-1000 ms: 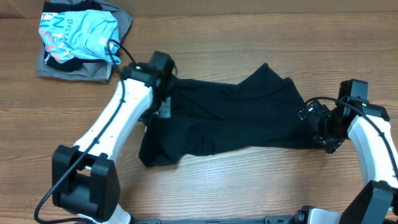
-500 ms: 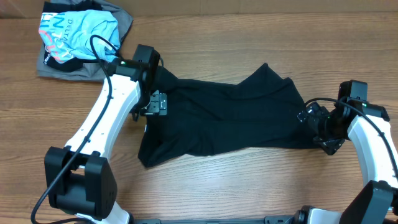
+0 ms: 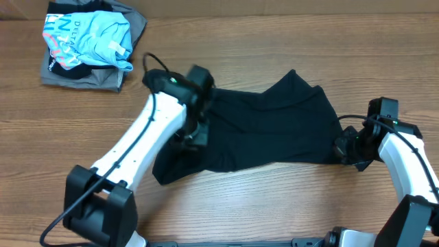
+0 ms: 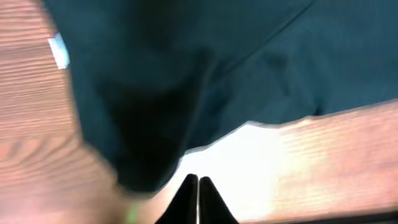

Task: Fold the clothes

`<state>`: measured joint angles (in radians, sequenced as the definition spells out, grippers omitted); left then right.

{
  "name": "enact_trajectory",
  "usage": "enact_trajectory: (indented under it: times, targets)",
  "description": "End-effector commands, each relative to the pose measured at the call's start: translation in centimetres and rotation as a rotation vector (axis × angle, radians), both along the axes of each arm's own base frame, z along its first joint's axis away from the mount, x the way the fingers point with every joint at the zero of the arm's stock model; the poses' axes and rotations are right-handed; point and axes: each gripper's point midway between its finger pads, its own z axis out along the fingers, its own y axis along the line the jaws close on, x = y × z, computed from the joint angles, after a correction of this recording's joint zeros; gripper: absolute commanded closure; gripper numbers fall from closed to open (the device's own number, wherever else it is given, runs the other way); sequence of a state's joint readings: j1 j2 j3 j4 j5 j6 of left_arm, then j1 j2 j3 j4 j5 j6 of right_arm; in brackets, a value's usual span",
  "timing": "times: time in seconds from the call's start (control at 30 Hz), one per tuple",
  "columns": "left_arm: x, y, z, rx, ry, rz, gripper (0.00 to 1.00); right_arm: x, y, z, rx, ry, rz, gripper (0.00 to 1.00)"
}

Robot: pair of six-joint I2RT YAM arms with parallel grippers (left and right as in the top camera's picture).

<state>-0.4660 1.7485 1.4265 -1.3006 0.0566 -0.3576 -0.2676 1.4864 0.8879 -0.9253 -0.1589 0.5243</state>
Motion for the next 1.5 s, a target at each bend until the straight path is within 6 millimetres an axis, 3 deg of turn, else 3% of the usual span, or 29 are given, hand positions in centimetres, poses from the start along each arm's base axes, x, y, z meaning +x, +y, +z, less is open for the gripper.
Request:
enact_trajectory:
  times: [0.0,0.13,0.37,0.7,0.9,1.07,1.33,1.47]
  targets:
    - [-1.7,-0.2,-2.7,-0.012,0.041,0.066,0.96,0.3,0.0,-0.3,0.003,-0.005,0.0,0.96]
    - [-2.1,0.6,-5.3,-0.022,0.05,0.091,0.96,1.0,-0.1,-0.4,0.002,-0.034,0.002,0.96]
    - [-2.9,2.8,-8.0,-0.006,0.081,0.15,0.96,1.5,-0.2,-1.2,0.003,-0.03,0.001,0.96]
    - [-2.8,6.5,-9.5,0.058,0.079,0.27,0.91,1.5,-0.2,-4.3,0.028,0.051,-0.029,0.96]
    - [-4.3,8.7,-10.5,0.08,0.133,0.355,0.91,0.7,-0.8,-5.7,0.006,0.122,-0.091,0.96]
    - [-6.7,11.3,-11.7,0.122,0.201,0.464,0.92,0.6,-1.7,-5.3,-0.041,0.141,-0.11,0.96]
    - [-7.1,13.9,-11.7,0.126,0.225,0.575,0.95,1.2,-3.1,-3.3,-0.107,0.163,-0.113,0.96]
    - [-8.3,15.3,-11.3,0.131,0.28,0.65,0.96,1.1,-3.6,-2.4,-0.133,0.187,-0.113,0.96]
